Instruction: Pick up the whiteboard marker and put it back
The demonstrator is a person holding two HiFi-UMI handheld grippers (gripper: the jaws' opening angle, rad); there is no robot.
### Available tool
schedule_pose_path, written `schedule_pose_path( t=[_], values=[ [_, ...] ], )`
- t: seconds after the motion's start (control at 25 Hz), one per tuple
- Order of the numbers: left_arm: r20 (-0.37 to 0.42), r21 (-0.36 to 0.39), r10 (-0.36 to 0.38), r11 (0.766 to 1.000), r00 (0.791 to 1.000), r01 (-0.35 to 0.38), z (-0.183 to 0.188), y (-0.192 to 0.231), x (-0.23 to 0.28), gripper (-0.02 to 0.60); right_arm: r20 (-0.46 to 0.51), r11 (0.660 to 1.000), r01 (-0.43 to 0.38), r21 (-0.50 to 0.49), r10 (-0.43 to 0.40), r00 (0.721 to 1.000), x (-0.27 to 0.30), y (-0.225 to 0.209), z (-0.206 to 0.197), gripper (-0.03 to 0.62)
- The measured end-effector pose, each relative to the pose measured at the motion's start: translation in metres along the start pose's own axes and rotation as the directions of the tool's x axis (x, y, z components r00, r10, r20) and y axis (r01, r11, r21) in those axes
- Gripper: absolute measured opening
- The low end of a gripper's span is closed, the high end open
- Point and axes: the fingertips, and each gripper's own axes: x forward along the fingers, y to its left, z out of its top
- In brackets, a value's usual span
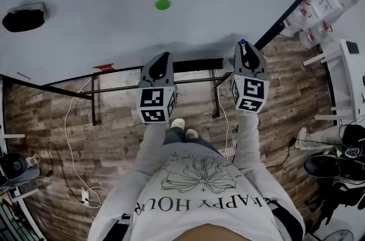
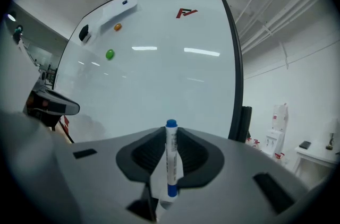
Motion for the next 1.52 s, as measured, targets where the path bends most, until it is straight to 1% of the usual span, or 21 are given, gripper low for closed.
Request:
schedule_pose_path(
  t=[0.12, 0.28, 0.44, 0.6, 0.76, 0.88, 1.08, 1.16, 1.24, 1.28, 1.36, 1.44, 1.52],
  values=[
    [0.010, -0.005, 0.018, 1.000, 1.000, -0.018, 0.002, 0.007, -0.009, 0.008, 0.010, 0.999, -0.038, -0.021, 0.038, 0.999, 0.000, 0.017, 0.006, 0.067],
    [0.019, -0.011, 0.053, 0.999, 0.998, -0.053, 0.003, 0.017, -0.022, 0.008, 0.015, 0.993, -0.095, -0.076, 0.097, 0.995, 0.004, 0.043, 0.011, 0.067],
    [0.020, -0.023, 0.097, 0.995, 0.995, -0.097, 0.000, 0.033, -0.037, 0.008, -0.012, 0.979, -0.158, -0.133, 0.158, 0.987, 0.010, 0.075, 0.006, 0.067],
    [0.021, -0.033, 0.138, 0.990, 0.990, -0.138, -0.002, 0.049, -0.051, 0.008, -0.046, 0.953, -0.226, -0.202, 0.221, 0.974, 0.016, 0.108, 0.000, 0.067],
    [0.018, -0.041, 0.180, 0.983, 0.983, -0.179, -0.007, 0.064, -0.063, 0.008, -0.086, 0.911, -0.276, -0.305, 0.262, 0.961, 0.023, 0.135, -0.014, 0.067],
    [0.014, -0.048, 0.201, 0.979, 0.979, -0.200, -0.011, 0.074, -0.069, 0.008, -0.125, 0.857, -0.305, -0.415, 0.278, 0.952, 0.025, 0.155, -0.031, 0.069],
    [0.003, -0.056, 0.217, 0.975, 0.976, -0.216, -0.018, 0.081, -0.074, 0.008, -0.185, 0.740, -0.356, -0.571, 0.307, 0.934, 0.030, 0.184, -0.059, 0.067],
    [-0.005, -0.059, 0.221, 0.974, 0.975, -0.221, -0.021, 0.083, -0.075, 0.008, -0.211, 0.674, -0.375, -0.637, 0.315, 0.925, 0.034, 0.195, -0.072, 0.069],
    [-0.013, -0.062, 0.225, 0.972, 0.974, -0.225, -0.024, 0.084, -0.075, 0.008, -0.242, 0.597, -0.397, -0.697, 0.325, 0.914, 0.038, 0.205, -0.087, 0.069],
    [-0.016, -0.064, 0.227, 0.972, 0.974, -0.228, -0.026, 0.085, -0.075, 0.008, -0.258, 0.563, -0.411, -0.718, 0.333, 0.907, 0.039, 0.210, -0.094, 0.068],
    [-0.019, -0.066, 0.231, 0.970, 0.973, -0.232, -0.027, 0.086, -0.075, 0.008, -0.289, 0.510, -0.437, -0.741, 0.346, 0.893, 0.041, 0.219, -0.108, 0.067],
    [-0.023, -0.067, 0.236, 0.969, 0.972, -0.237, -0.029, 0.086, -0.076, 0.008, -0.320, 0.472, -0.461, -0.752, 0.349, 0.881, 0.042, 0.225, -0.121, 0.069],
    [-0.027, -0.067, 0.239, 0.968, 0.971, -0.241, -0.030, 0.086, -0.077, 0.008, -0.352, 0.440, -0.477, -0.761, 0.338, 0.873, 0.043, 0.229, -0.135, 0.068]
  ],
)
